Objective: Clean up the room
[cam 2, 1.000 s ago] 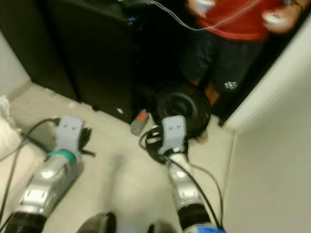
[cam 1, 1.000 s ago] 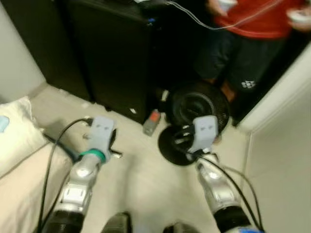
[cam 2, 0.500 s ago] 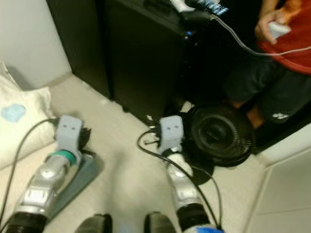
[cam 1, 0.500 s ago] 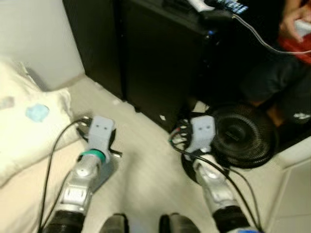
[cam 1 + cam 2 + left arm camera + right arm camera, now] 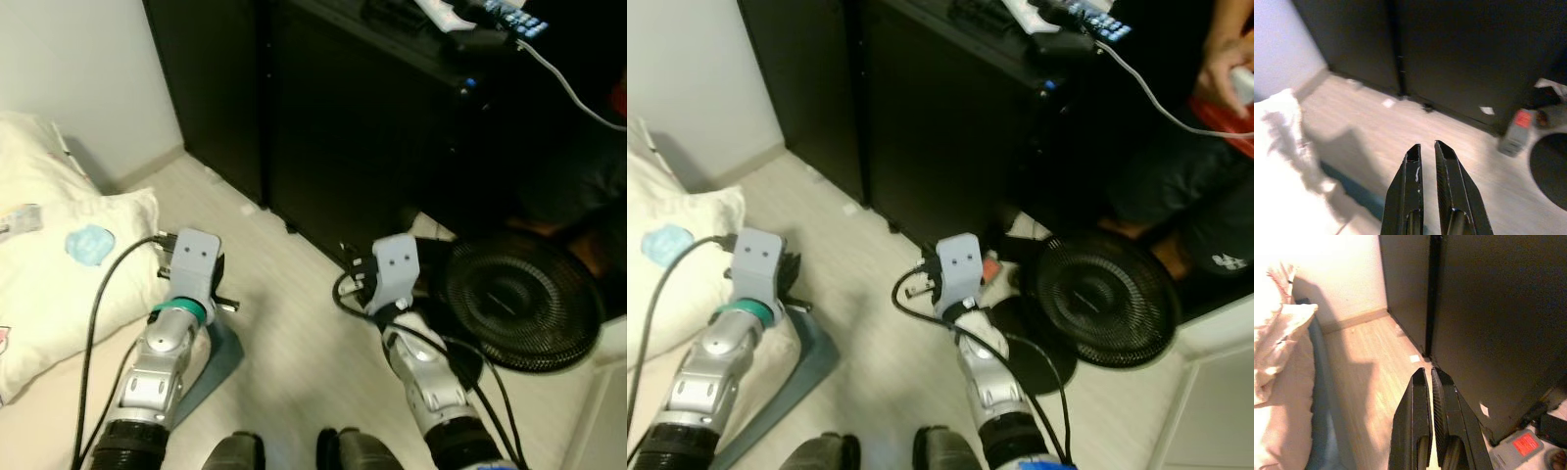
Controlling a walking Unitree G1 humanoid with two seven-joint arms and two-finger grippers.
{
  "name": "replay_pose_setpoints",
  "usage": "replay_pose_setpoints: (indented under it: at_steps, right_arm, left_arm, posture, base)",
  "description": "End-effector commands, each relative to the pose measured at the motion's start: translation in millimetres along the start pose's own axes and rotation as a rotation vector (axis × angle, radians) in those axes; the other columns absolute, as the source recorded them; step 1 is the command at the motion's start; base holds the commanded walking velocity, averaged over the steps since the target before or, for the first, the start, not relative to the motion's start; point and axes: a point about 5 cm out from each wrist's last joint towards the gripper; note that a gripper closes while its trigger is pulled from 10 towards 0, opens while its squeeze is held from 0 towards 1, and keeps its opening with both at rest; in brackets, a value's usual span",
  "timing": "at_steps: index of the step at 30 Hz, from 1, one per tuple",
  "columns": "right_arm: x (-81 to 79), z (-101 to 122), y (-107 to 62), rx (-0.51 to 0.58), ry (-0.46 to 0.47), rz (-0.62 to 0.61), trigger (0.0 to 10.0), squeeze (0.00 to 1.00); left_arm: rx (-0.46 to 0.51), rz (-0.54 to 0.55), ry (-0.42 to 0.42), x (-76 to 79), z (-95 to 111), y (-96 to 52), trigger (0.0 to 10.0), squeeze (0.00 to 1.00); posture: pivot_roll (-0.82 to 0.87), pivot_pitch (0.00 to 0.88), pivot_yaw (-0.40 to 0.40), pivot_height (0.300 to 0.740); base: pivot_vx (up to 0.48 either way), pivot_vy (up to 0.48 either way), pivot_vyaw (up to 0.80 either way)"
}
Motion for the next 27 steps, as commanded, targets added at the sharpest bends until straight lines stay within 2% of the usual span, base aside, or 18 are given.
replay_pose_setpoints:
  at_steps: [1, 21, 27]
  right_arm:
    - [2.0, -6, -4.9, -0.025, 0.010, -0.003, 10.0, 0.00]
    - [-1.4, -5, -5.2, -0.016, 0.004, 0.025, 10.0, 0.00]
    - [-8.9, -2, -6.5, 0.007, 0.026, 0.072, 10.0, 0.00]
  left_arm:
    - [-0.037, -0.011, -0.010, 3.3, -9, -2.3, 10.0, 0.00]
    - [-0.030, -0.024, -0.027, 5.2, -7, -2.0, 10.0, 0.00]
    - [-0.035, -0.026, -0.022, 6.3, -7, -2.1, 10.0, 0.00]
  posture:
    - [-0.01, 0.084, 0.004, 0.740]
    - [-0.01, 0.082, 0.006, 0.740]
    - [-0.01, 0.086, 0.009, 0.740]
  base:
    - [0.000, 0.000, 0.49]
    - [0.000, 0.000, 0.78]
    - [0.000, 0.000, 0.78]
Point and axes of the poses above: a point about 5 cm out from each wrist's last joint towards the gripper, its own y axis pointing out of the wrist towards the gripper, its own z axis along the axis of the wrist's last joint, x = y × z, and after that the axes turned 10 degrees about -y, right-handed
